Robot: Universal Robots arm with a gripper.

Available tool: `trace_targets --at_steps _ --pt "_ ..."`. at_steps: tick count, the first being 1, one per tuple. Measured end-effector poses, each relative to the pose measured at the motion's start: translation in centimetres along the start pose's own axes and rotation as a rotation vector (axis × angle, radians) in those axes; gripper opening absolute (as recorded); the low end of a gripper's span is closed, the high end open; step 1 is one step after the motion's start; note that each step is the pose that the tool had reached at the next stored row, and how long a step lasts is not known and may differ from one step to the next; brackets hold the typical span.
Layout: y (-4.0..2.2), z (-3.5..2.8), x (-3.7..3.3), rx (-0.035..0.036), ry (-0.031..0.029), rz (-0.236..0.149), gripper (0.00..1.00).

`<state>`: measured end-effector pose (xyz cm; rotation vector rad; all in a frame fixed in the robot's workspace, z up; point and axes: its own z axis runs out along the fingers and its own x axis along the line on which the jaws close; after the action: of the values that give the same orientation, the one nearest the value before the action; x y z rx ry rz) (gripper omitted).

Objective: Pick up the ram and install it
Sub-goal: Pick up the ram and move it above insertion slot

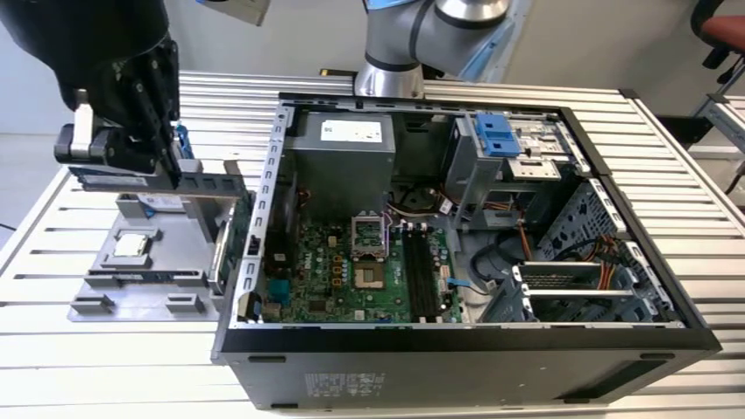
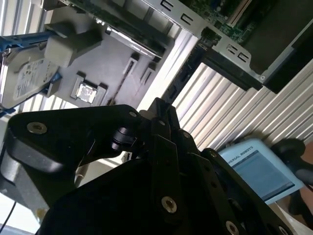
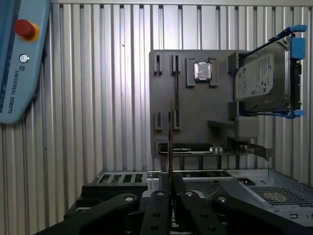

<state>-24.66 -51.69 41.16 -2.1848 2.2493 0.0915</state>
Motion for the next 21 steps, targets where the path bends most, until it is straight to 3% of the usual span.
trace_targets --at_steps 21 --pt "-5.04 -0.19 -0.15 -0.0087 0.0002 0.000 0.00"
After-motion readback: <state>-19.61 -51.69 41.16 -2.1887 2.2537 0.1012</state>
